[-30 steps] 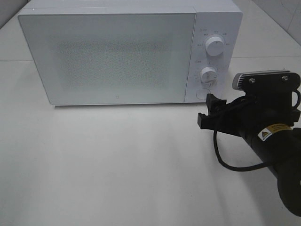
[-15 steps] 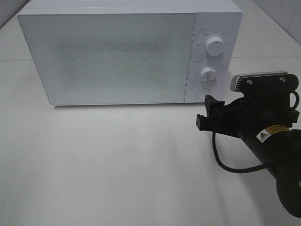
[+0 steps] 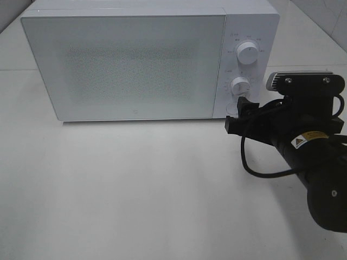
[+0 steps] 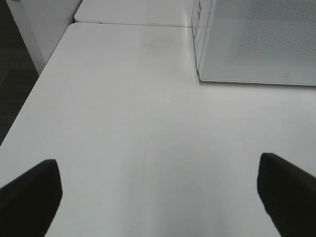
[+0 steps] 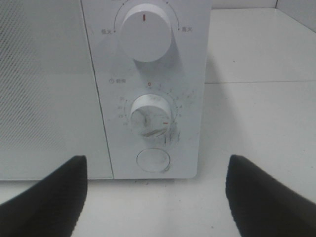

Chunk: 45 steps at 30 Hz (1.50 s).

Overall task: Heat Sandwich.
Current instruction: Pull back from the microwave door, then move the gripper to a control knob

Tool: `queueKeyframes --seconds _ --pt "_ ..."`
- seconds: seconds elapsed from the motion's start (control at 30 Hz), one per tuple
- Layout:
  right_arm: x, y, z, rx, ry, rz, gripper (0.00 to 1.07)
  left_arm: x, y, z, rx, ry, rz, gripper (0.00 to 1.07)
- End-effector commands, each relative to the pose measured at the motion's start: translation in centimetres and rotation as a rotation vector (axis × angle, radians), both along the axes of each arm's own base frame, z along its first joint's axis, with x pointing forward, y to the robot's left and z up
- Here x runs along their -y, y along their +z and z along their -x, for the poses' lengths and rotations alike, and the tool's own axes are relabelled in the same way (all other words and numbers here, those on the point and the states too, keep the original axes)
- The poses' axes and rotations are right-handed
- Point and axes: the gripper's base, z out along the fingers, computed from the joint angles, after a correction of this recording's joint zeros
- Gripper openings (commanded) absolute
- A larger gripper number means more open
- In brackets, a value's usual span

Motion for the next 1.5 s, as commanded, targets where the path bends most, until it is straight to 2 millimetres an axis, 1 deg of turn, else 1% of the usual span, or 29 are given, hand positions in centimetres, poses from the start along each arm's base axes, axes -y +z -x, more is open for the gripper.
queueKeyframes --seconds 0.03,0.07,0.1,0.17,0.27,0.4,0.43,0.53,0.57,0.63,0.7,0.87,0.93,1.03,1.37,1.43,1.5 --pt "0.3 -0.1 -1.2 0.008 -0.014 0.016 0.77 0.1 0.0 0.4 0.034 -0.002 0.006 1.01" --pt "0.3 -0.1 -1.2 0.008 -0.014 0.016 0.77 0.1 0.0 0.4 0.034 -0.002 0.006 1.01" --pt "0.4 -0.4 -1.9 -0.009 -0.015 0.021 0.77 0.1 0.0 0.4 0.034 -0.002 0.006 1.01" --pt "0.3 -0.7 -2.5 -0.021 -0.006 0.027 0.77 0.1 0.0 0.4 0.034 -0.002 0.006 1.01" --pt "0.2 -1.0 -3.0 -0.022 0.009 0.036 0.77 0.1 0.0 0.4 0.034 -0.002 0.006 1.01" --pt "-0.2 -1.5 -4.7 -0.038 0.026 0.038 0.77 0.1 0.0 0.4 0.034 -0.002 0.006 1.01" --pt "-0.2 -1.5 -4.7 -0.038 0.026 0.038 0.77 0.1 0.0 0.4 0.034 -0.002 0.006 1.01" --pt "-0.3 -1.6 -5.5 -0.037 0.035 0.041 0.77 0.1 0.0 0.4 0.034 -0.002 0.006 1.01" --pt "-0.3 -1.7 -6.0 -0.036 0.033 0.04 0.77 0.1 0.0 0.4 0.034 -0.002 0.006 1.01" --pt "-0.4 -1.7 -6.2 -0.036 0.034 0.039 0.77 0.1 0.0 0.4 0.034 -0.002 0.006 1.01" --pt "-0.2 -1.8 -7.0 -0.039 0.033 0.038 0.77 0.1 0.0 0.4 0.034 -0.002 0.006 1.01" --pt "-0.2 -2.0 -7.9 -0.045 0.039 0.036 0.77 0.1 0.0 0.4 0.034 -0.002 0.006 1.01" --pt "-0.2 -2.1 -8.7 -0.043 0.037 0.034 0.77 0.1 0.0 0.4 0.034 -0.002 0.006 1.01" --pt "-0.7 -2.4 -9.4 -0.05 0.047 0.033 0.77 0.1 0.0 0.4 0.034 -0.002 0.006 1.01" --pt "-0.8 -2.5 -9.6 -0.051 0.05 0.033 0.76 0.1 0.0 0.4 0.034 -0.002 0.006 1.01" --pt "-0.8 -2.5 -9.6 -0.048 0.049 0.033 0.74 0.1 0.0 0.4 0.034 -0.002 0.006 1.01" --pt "-0.8 -2.5 -9.6 -0.046 0.049 0.033 0.67 0.1 0.0 0.4 0.034 -0.002 0.006 1.01"
